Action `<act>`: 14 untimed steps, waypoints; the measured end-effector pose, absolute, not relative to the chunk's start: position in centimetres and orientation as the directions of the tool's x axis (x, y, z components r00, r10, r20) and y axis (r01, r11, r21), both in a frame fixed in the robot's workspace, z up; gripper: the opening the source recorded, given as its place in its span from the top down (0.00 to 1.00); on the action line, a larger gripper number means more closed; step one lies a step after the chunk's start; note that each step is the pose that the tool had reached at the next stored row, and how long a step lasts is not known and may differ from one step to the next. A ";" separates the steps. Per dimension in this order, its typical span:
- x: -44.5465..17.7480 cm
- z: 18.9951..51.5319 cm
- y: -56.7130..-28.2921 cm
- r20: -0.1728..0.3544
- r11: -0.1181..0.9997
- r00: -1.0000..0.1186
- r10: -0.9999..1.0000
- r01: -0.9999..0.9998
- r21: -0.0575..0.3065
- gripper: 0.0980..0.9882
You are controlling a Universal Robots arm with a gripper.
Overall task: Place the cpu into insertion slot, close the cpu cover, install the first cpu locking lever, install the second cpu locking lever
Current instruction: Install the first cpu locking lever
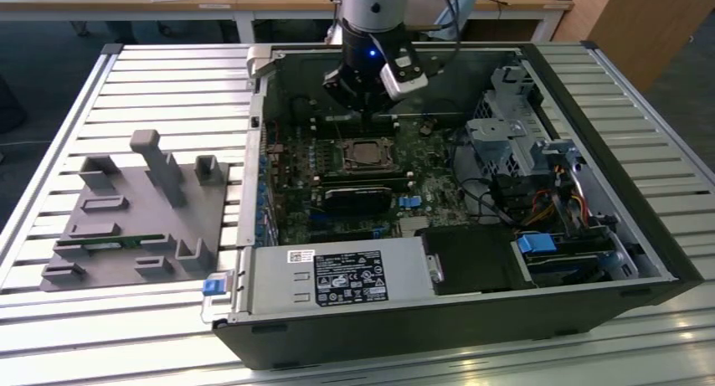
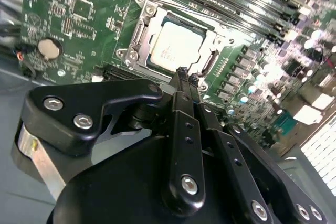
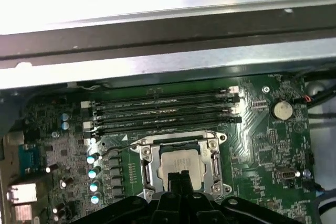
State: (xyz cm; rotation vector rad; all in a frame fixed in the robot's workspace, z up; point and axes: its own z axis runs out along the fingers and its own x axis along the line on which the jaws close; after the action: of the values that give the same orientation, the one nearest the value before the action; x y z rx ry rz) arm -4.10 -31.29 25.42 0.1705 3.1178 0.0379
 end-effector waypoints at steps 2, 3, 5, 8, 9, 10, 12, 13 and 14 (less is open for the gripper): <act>-4.1 25.4 -31.3 -0.018 0.996 -0.996 0.085 0.085 0.025 0.99; -4.2 25.4 -31.3 -0.018 0.997 -0.997 0.076 0.075 0.025 0.99; -4.4 25.4 -31.3 -0.018 0.997 -0.997 0.070 0.070 0.025 0.99; -5.1 25.4 -31.3 -0.018 0.997 -0.997 0.070 0.070 0.026 0.99; -5.3 25.4 -31.3 -0.018 0.997 -0.997 0.070 0.070 0.026 0.99; -5.4 25.4 -31.3 -0.019 0.997 -0.997 0.070 0.070 0.026 0.99; -5.5 25.4 -31.3 -0.019 0.997 -0.997 0.070 0.070 0.026 0.99; -5.6 25.4 -31.3 -0.019 0.997 -0.997 0.070 0.070 0.026 0.99; -5.8 25.4 -31.3 -0.019 0.997 -0.997 0.070 0.070 0.026 0.99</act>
State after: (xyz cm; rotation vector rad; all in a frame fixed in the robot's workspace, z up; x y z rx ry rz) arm -5.78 -31.31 25.42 0.1091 3.1195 0.0389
